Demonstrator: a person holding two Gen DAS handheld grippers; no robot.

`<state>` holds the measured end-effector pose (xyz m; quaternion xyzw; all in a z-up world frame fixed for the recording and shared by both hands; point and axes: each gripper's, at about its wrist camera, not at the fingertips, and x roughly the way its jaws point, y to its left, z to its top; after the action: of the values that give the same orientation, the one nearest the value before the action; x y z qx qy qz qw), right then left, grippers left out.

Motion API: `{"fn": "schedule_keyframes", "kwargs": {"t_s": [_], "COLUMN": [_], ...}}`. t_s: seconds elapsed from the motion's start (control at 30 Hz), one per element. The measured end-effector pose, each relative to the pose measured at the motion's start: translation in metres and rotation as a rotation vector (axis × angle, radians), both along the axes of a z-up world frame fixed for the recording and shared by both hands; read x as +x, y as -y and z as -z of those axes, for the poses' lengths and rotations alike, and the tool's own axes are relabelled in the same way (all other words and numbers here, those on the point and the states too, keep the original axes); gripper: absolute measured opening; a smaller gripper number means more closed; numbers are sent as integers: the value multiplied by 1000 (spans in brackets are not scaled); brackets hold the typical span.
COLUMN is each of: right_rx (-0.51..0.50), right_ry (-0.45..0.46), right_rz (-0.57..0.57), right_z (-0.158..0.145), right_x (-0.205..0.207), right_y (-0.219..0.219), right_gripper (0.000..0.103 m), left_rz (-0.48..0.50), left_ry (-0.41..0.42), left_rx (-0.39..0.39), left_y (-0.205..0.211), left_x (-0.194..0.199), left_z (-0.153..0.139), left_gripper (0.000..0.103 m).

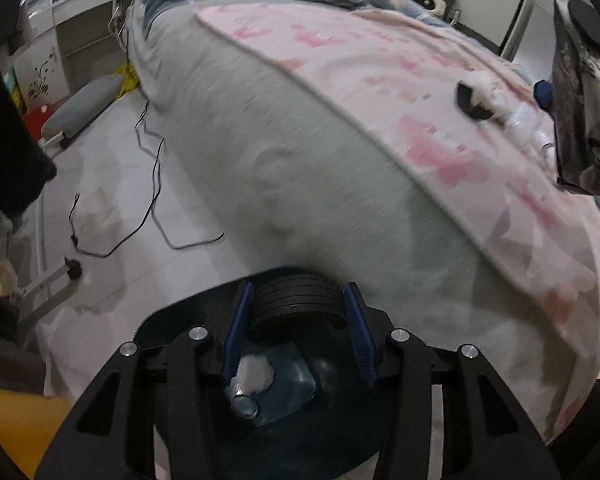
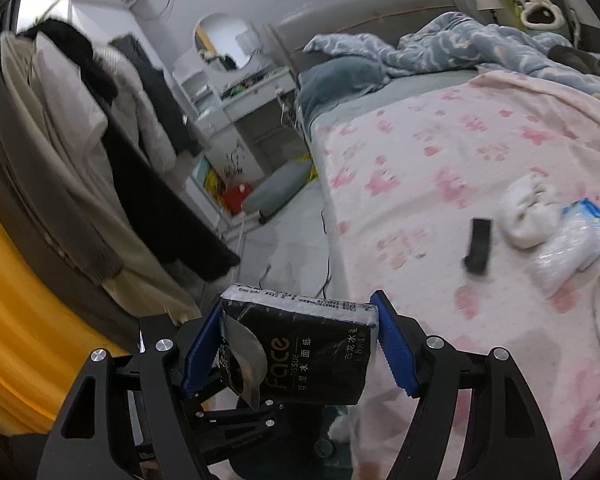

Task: Collect trash
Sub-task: 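Carry the rubber piece to the bin and open the left gripper while the right gripper carries the tissue pack, then lower the tissue pack into the bin and open the right gripper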

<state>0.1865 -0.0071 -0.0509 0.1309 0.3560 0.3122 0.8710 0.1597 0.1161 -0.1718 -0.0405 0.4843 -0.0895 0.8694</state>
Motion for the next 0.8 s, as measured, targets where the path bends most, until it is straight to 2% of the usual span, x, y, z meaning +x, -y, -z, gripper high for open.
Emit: {"fn": "schedule_keyframes", "kwargs": {"t_s": [0.23, 0.5, 0.57, 0.63, 0.8], "right_rx": [-123, -165, -178, -192, -232], "right_ry": [-20, -59, -71, -81, -105], "right_rz": [-64, -86, -88, -89, -99], "right_z": [14, 29, 33, 37, 48], "right_x": [0, 7, 9, 10, 12], "right_y": [-45, -74, -81, -87, -104], "right_gripper": [73, 73, 73, 73, 73], "left_rz": [-28, 4, 13, 14, 0], "left_ry": [-112, -255, -279, -286, -276], "left_rx": [1, 10, 9, -3, -13], "left_y": [-25, -35, -37, -42, -55], "left_x": [0, -8, -12, -15, -23], "left_z": [32, 72, 78, 80, 75], "left_gripper": [50, 51, 55, 64, 72]}}
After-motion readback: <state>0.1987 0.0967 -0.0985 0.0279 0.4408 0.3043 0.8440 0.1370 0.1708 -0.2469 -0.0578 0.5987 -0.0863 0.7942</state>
